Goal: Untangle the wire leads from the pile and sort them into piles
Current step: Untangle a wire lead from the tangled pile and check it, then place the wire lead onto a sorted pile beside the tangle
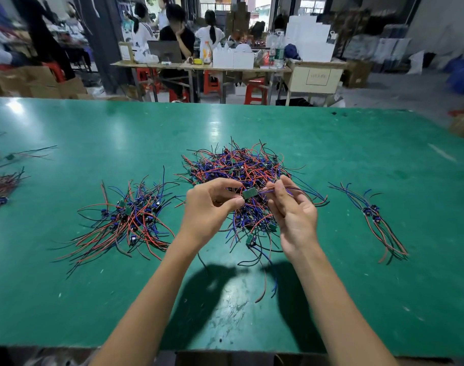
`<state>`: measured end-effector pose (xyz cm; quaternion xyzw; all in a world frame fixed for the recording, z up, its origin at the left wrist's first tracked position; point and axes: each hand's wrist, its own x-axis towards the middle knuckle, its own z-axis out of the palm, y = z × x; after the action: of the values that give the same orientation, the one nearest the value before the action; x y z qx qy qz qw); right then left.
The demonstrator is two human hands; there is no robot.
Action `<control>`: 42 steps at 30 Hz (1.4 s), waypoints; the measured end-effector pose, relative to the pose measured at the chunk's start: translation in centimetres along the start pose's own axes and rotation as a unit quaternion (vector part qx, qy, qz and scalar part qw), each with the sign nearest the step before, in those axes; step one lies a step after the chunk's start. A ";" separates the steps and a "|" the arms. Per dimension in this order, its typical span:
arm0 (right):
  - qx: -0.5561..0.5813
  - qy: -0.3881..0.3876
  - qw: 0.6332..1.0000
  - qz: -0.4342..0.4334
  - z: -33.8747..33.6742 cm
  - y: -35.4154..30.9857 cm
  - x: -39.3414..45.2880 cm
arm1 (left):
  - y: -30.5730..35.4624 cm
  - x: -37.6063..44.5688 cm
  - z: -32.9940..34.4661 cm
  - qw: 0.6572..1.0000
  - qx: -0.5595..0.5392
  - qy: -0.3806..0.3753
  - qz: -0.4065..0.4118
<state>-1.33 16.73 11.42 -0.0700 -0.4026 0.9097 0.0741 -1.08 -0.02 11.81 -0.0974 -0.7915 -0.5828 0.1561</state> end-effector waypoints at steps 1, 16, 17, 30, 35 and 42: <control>-0.012 0.008 1.000 -0.010 -0.1 0.2 -0.1 | -0.1 -0.1 0.1 1.000 0.024 0.007 -0.002; -0.143 -0.093 0.985 0.018 -2.7 1.5 -0.9 | -1.9 -2.5 0.6 0.999 0.014 -0.041 -0.001; -0.153 -0.100 0.983 0.014 -2.8 1.6 -0.9 | -2.0 -2.6 0.6 0.997 -0.028 -0.070 -0.029; -0.445 -0.048 0.890 -0.089 -6.0 5.1 -1.0 | -5.0 -5.1 5.5 0.978 -0.094 -0.053 -0.176; -0.521 -0.104 0.840 -0.109 -6.3 5.9 -1.4 | -6.2 -6.1 6.6 0.973 -0.142 0.017 -0.179; -0.522 -0.045 0.847 -0.094 -5.9 7.6 -0.5 | -6.8 -6.0 7.2 0.977 -0.133 0.013 -0.169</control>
<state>-0.33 15.83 1.88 -0.0195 -0.8254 0.5564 0.0940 1.31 5.00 1.62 0.0250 -0.7098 -0.7022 0.0510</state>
